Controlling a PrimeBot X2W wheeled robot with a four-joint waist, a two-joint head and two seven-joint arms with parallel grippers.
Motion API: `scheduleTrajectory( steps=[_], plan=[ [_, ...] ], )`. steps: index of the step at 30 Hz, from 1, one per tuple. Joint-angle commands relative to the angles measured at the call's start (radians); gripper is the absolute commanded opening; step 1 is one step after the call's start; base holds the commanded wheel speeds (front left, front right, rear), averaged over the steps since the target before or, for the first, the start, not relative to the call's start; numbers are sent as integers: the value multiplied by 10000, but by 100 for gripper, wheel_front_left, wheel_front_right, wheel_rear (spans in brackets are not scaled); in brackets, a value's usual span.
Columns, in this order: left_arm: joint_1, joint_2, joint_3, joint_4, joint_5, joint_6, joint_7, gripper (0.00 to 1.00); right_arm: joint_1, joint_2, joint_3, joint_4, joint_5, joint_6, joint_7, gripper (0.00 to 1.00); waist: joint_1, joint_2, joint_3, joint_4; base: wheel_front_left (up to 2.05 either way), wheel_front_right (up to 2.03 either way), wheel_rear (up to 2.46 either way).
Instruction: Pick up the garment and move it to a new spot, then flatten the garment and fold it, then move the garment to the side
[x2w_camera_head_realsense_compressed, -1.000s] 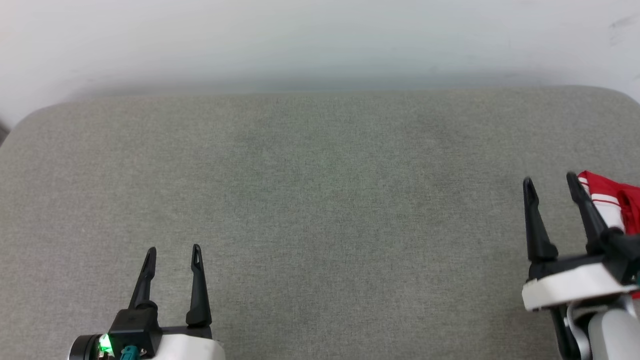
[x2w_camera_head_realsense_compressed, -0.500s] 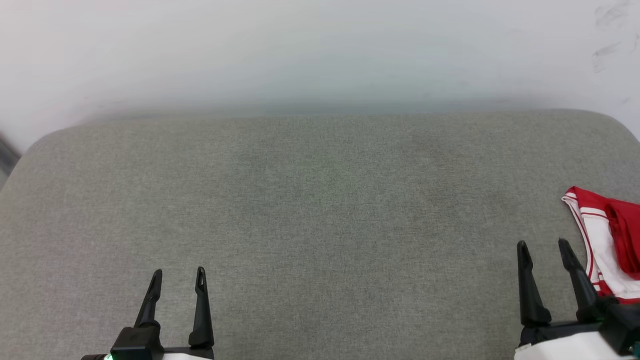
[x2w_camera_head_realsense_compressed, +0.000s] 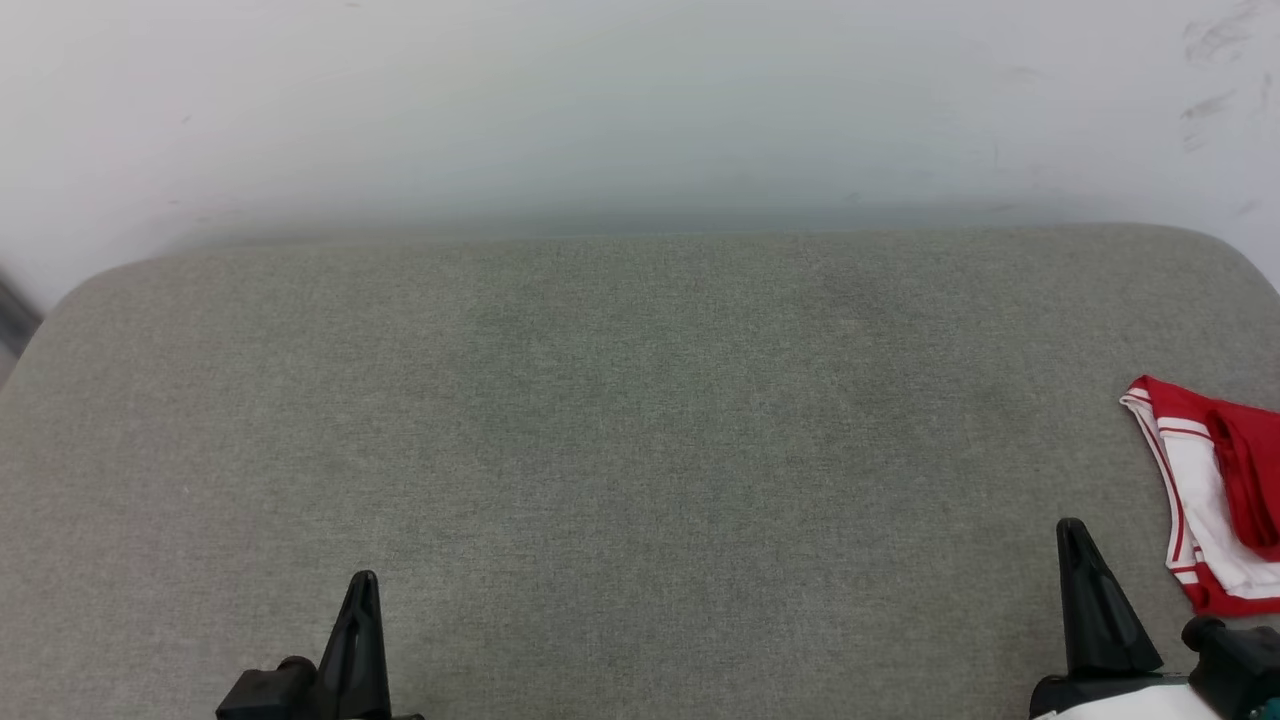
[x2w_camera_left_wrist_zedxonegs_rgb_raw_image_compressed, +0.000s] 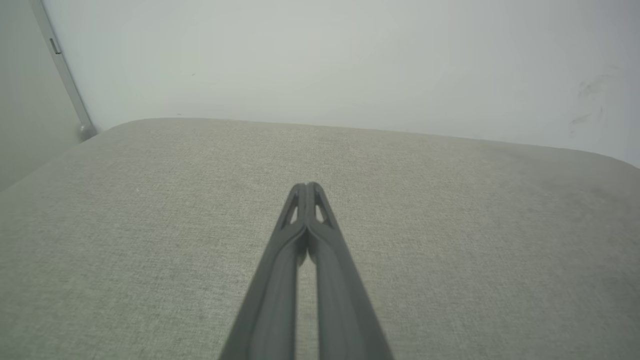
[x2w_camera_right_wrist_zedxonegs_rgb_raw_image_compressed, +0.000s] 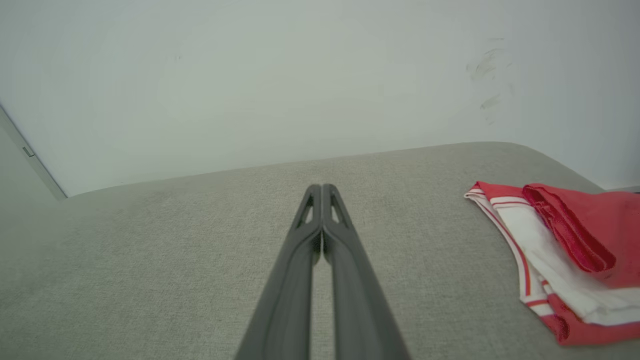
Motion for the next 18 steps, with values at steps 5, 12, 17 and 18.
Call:
scheduleTrajectory(
  steps=[5, 12, 17, 18],
  plan=[
    [-337, 56, 75, -2, -1169, -147, 220, 0, -291, -79, 18, 26, 1167, -1, 206, 0, 1, -1, -1, 12, 0, 0, 0],
    [-585, 102, 142, 204, -2538, -288, 505, 0, -514, -138, 30, 232, 2515, -1, 473, 0, 1, -1, -5, 28, 0, 0, 0],
    [-747, 128, 189, 338, -3450, -385, 697, 0, -657, -170, 31, 360, 3408, -2, 657, 0, 1, -1, -7, 39, 0, 0, 0],
    [-778, 133, 197, 362, -3625, -404, 735, 0, -682, -176, 31, 383, 3582, -1, 693, 0, 1, -1, -8, 41, 0, 0, 0]
  ],
)
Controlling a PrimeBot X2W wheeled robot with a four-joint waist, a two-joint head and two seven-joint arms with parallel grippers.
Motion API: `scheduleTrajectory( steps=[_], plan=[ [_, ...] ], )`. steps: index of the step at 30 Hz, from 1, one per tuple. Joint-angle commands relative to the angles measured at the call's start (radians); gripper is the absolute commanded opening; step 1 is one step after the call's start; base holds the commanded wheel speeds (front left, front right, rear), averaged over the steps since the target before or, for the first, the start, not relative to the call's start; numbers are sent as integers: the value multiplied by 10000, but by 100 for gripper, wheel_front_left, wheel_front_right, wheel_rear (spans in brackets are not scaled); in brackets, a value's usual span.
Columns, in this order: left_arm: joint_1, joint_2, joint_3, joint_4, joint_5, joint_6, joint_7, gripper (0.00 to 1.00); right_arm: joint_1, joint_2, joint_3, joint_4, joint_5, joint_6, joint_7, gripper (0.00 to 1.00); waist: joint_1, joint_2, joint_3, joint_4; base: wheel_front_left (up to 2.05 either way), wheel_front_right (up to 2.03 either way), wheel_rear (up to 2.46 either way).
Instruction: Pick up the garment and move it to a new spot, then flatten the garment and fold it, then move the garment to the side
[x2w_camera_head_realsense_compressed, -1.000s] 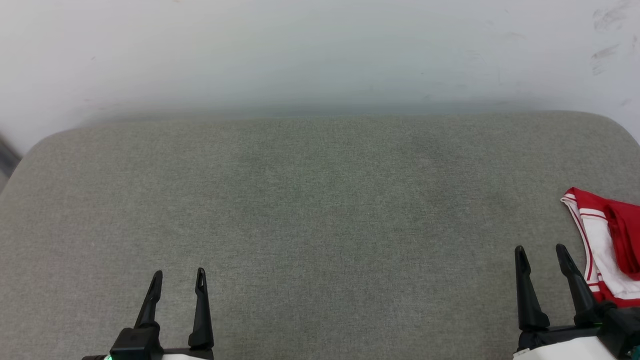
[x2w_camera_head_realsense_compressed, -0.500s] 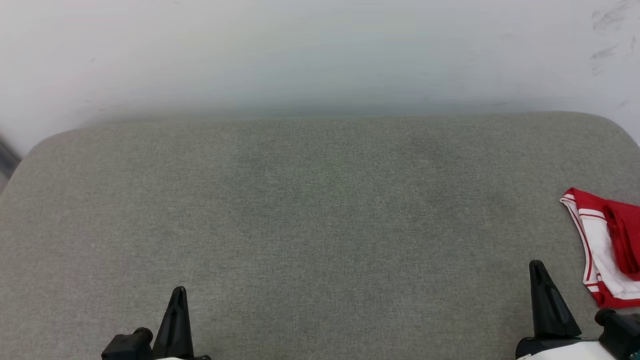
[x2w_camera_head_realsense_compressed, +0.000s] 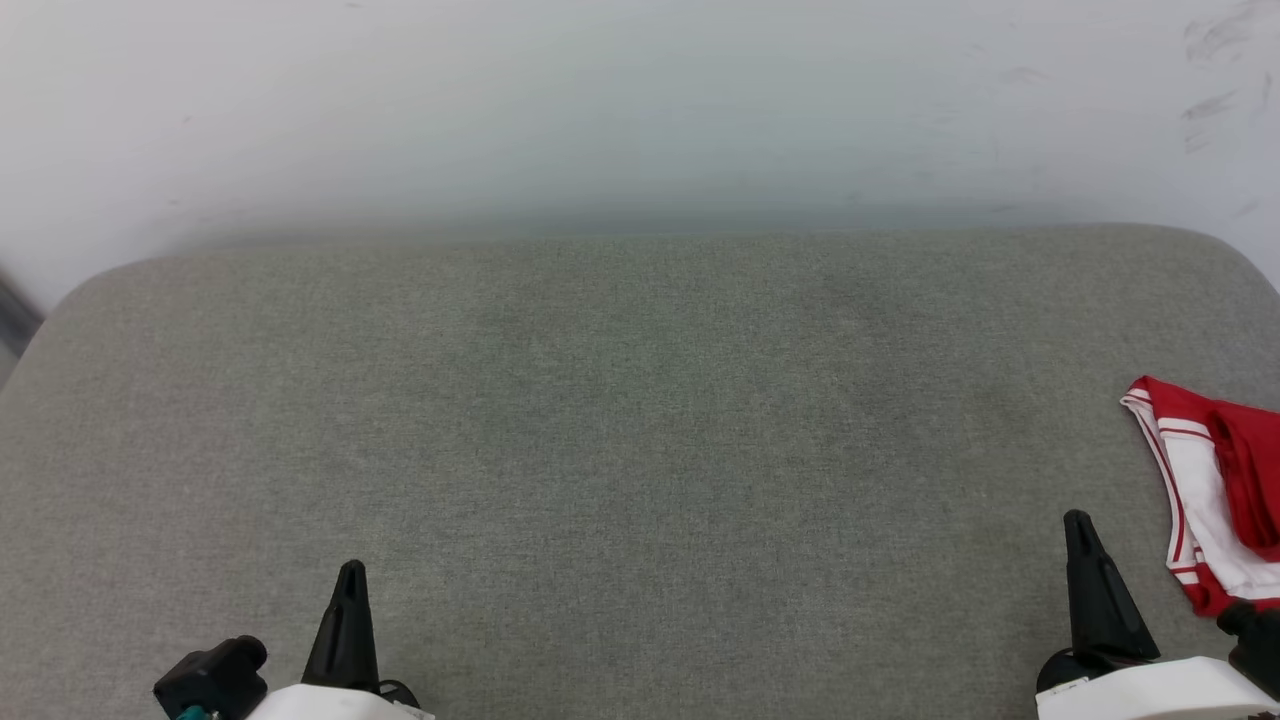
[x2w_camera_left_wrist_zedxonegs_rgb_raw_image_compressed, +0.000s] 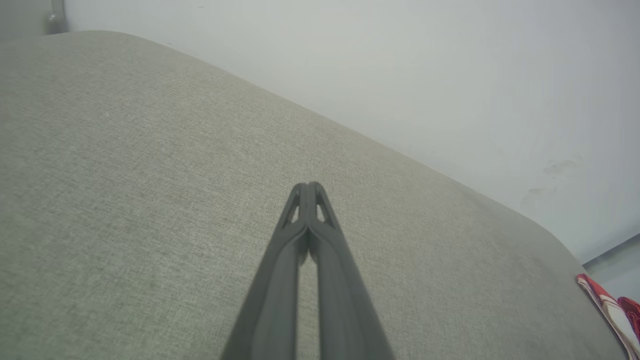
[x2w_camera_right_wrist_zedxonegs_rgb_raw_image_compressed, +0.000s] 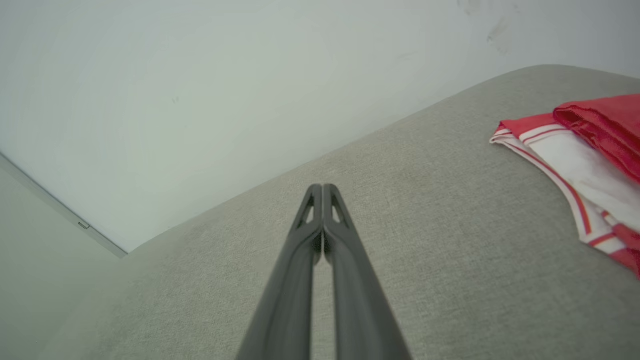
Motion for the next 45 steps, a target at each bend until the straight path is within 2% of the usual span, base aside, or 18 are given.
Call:
scheduleTrajectory(
  steps=[1, 23, 45],
  plan=[
    [-315, 80, 45, -71, -472, -87, 88, 0, -322, -108, -1, -72, 490, -2, 74, 0, 0, 0, -1, 5, 0, 0, 0],
    [-882, 143, 276, 333, -3810, -436, 844, 0, -823, -178, -64, 400, 3744, -3, 809, 0, 0, 0, -10, 55, 0, 0, 0],
    [-1336, 154, 502, 679, -6440, -727, 1479, 0, -1226, -187, -174, 792, 6303, -4, 1453, 0, 0, 0, -20, 105, 0, 0, 0]
  ],
)
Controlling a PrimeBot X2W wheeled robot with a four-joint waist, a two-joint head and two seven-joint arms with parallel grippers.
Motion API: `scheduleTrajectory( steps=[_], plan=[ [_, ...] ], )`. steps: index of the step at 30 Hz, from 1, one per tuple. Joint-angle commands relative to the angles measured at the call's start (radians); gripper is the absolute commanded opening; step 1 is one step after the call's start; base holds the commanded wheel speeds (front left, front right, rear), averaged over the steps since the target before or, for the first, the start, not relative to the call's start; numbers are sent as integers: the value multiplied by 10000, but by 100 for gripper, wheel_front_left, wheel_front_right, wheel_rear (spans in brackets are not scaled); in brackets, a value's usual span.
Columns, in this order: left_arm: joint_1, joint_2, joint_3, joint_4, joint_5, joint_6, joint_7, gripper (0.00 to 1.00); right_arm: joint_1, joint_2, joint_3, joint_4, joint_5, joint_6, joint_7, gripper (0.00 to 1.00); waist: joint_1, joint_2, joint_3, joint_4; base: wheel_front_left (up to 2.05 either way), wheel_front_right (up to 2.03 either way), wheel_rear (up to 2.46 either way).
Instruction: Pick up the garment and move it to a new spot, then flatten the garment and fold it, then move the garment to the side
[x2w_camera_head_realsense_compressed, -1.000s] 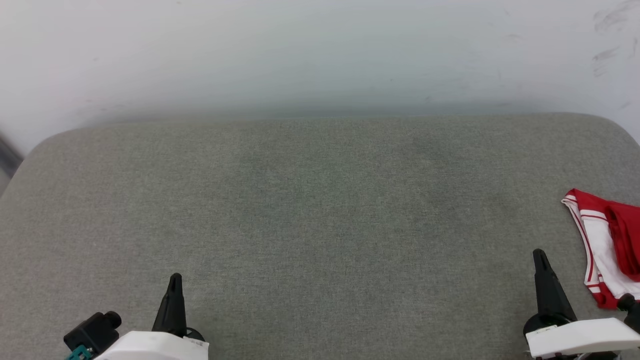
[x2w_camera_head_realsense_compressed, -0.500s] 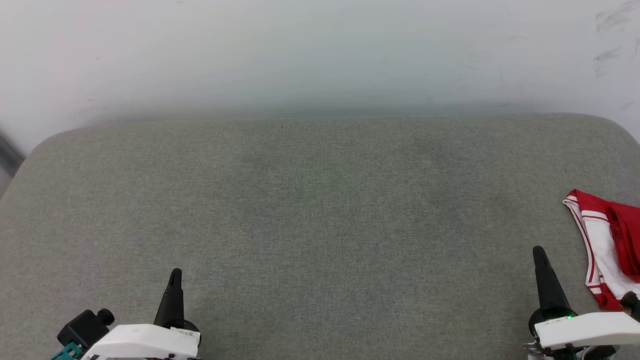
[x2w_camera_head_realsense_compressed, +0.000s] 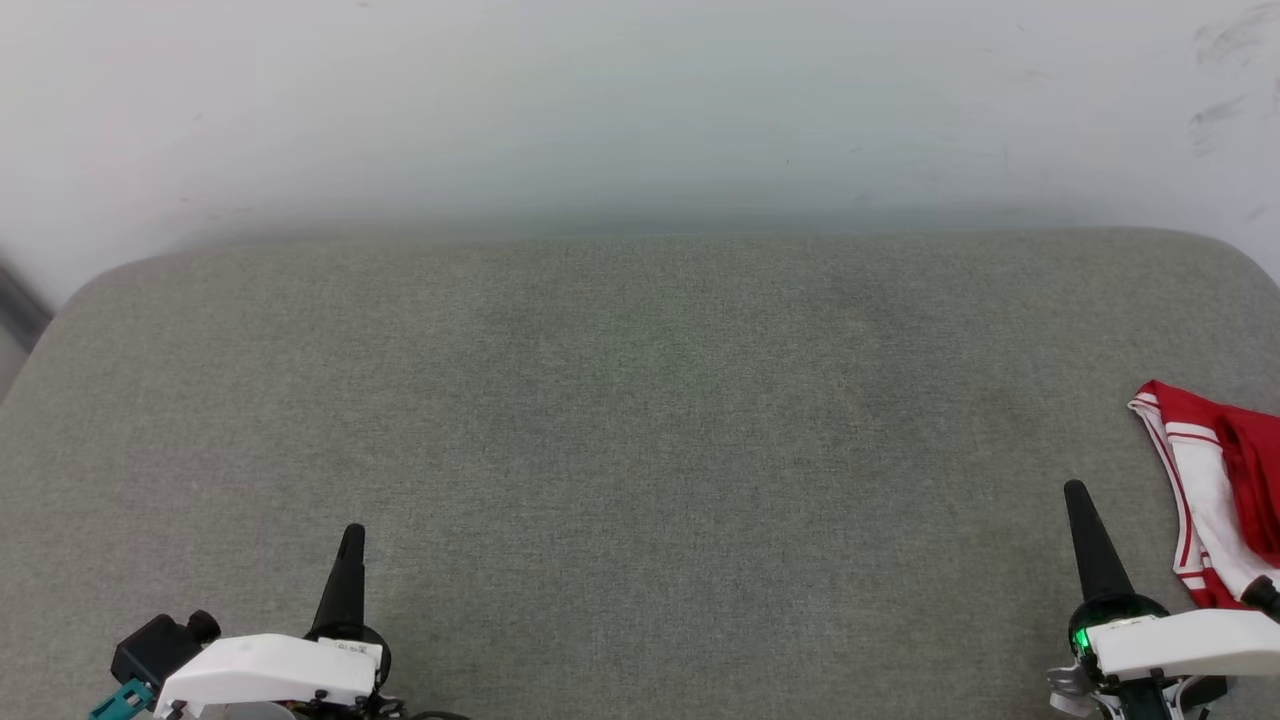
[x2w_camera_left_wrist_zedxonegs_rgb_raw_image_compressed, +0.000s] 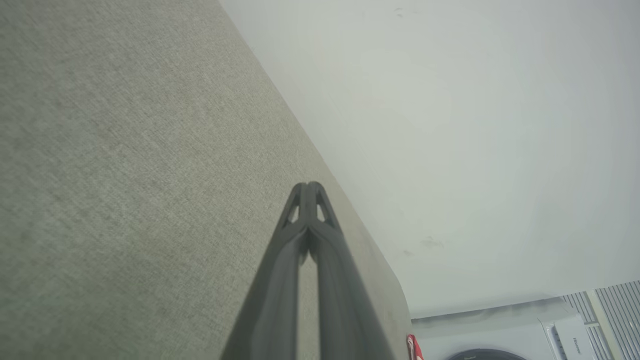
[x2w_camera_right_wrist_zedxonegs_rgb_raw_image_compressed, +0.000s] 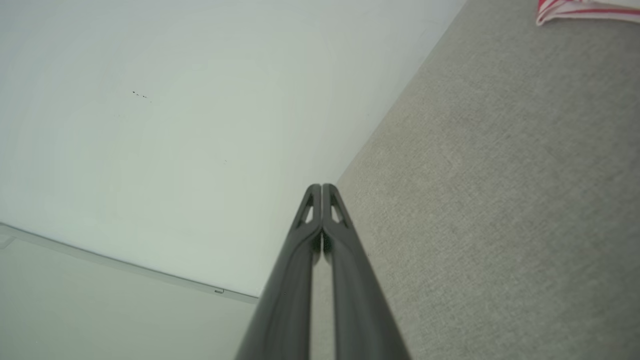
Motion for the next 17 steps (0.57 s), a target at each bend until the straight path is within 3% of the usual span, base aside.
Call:
scheduleTrajectory(
  steps=[1, 17],
  plan=[
    [-238, 69, 55, -42, -242, -94, 45, 0, -224, -80, -28, -13, 255, 0, 74, 0, 0, 0, 0, 2, 0, 0, 0],
    [-511, 60, 210, 178, -1819, -260, 450, 0, -475, -62, -125, 221, 1773, -1, 479, 0, 0, 0, -8, 39, 0, 0, 0]
  ],
)
